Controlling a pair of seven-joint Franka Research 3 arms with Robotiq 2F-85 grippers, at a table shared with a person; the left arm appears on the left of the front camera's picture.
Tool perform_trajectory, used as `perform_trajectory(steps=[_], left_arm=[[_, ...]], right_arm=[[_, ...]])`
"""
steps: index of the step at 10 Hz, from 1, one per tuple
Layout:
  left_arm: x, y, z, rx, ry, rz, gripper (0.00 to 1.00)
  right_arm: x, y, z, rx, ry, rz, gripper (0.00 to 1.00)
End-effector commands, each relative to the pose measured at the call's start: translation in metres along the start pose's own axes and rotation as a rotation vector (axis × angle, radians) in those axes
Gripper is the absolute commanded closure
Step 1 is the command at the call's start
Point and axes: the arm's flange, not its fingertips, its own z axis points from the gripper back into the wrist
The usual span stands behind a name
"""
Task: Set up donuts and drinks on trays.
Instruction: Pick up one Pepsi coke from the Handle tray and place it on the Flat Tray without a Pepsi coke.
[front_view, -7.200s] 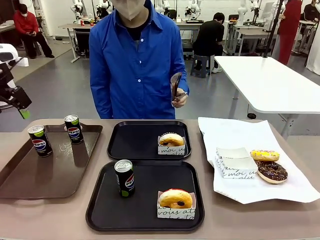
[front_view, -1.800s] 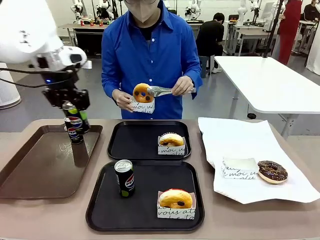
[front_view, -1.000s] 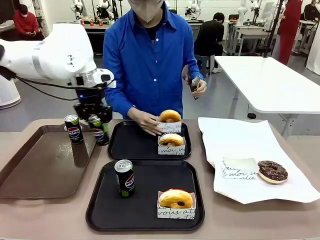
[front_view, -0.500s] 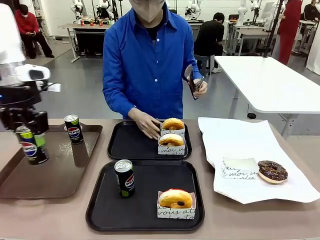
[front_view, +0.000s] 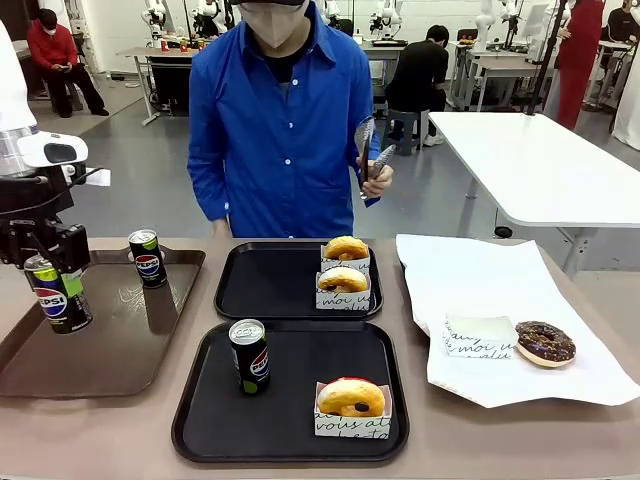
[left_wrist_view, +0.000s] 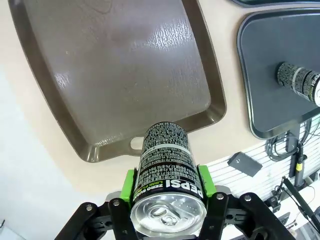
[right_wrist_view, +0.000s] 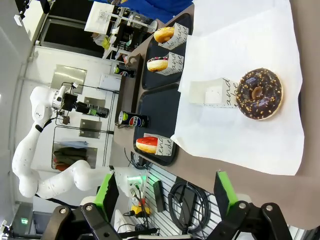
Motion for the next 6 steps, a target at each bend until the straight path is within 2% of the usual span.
perform_trajectory(steps=[1, 6], left_arm=[[0.0011, -0.0012, 0.0038, -0.001, 0.001, -0.001, 0.42], [0.0011, -0.0012, 0.0038, -0.001, 0.001, -0.001, 0.42]], right_arm=[[0.0003, -0.0002, -0.0001, 0.009, -0.001, 0.006, 0.00], [0.0003, -0.0002, -0.0001, 0.009, -0.001, 0.006, 0.00]])
